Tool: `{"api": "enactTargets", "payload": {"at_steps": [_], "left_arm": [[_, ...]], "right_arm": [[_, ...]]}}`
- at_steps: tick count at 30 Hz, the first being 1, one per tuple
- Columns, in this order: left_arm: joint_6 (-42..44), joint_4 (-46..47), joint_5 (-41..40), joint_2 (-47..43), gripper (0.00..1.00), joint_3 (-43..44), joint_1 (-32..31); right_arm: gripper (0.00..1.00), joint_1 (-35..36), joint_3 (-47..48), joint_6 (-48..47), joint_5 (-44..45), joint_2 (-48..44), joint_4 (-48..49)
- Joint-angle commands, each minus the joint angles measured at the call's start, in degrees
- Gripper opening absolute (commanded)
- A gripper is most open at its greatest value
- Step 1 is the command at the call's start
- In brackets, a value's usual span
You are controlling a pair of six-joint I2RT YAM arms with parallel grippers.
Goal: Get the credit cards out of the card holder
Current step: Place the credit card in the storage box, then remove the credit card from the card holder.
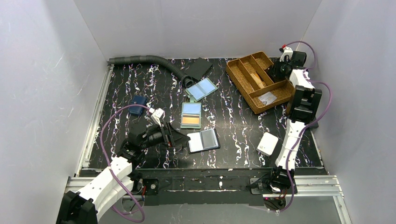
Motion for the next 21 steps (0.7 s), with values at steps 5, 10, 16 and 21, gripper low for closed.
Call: {"api": "enactTargets", "payload": {"at_steps": [5, 10, 16, 21], "left_arm": [[0.8, -0.4, 0.4, -0.7, 0.98, 1.6, 0.4], [0.6, -0.4, 0.5, -1.0, 0.98, 1.7, 0.4], [-1.3, -0.3, -2.0, -1.0, 0.98, 1.4, 0.4], [-6.6, -0.3, -6.2, 0.5, 0.98, 0.2, 0.4]], "right_arm": [[0.37, -0.3, 1.3, -1.6, 5.8, -3.2, 0.7], [0.41, -0.3, 1.0, -3.1, 7.9, -5.3, -0.1], [0.42, -0.3, -0.8, -4.4, 9.5, -9.0, -1.2], [0.44, -0.3, -5.6, -4.4, 6.4, -14.7, -1.4]]}}
